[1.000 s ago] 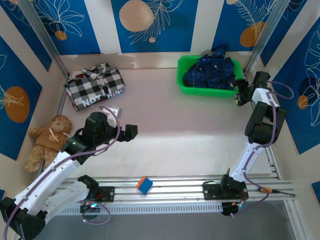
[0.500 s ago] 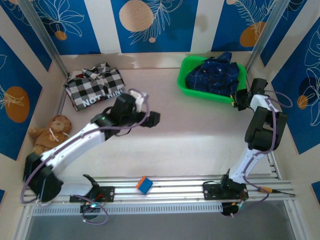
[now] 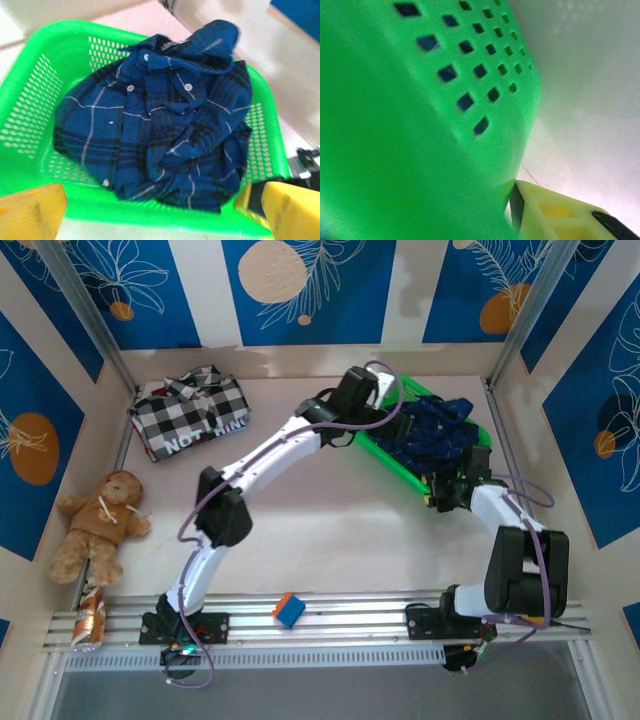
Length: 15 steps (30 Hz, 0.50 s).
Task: Fold and stack the long sleeve shirts
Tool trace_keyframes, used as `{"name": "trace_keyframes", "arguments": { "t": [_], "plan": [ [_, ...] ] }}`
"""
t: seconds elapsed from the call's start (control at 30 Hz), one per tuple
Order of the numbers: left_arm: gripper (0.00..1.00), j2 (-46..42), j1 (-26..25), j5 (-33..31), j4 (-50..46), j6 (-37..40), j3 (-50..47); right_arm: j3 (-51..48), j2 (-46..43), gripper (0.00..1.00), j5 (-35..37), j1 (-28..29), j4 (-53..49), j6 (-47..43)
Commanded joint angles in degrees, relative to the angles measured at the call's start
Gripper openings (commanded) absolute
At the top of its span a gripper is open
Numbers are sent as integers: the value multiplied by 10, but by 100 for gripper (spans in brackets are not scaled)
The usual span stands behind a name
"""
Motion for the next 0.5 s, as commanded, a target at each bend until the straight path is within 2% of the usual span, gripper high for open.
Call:
{"name": "trace_keyframes", "arguments": {
  "t": [0.0,0.03,0.17,0.3,0.47],
  "plan": [
    [100,63,-17,1,-90,9,83,-22,-51,39,16,21,-45,58],
    [100,76,-19,-1,-89,7,92,-22,-61,39,19,32,-52,59],
    [100,108,-36,-1,-62,12,96,-1,-92,55,23,88,-85,45],
    [100,138,-61,-45,-49,42,107,10,-121,67,29,145,-126,23],
    [100,188,-67,-71,-58,43,128,9,-187,69,47,193,-171,-4]
  ]
}}
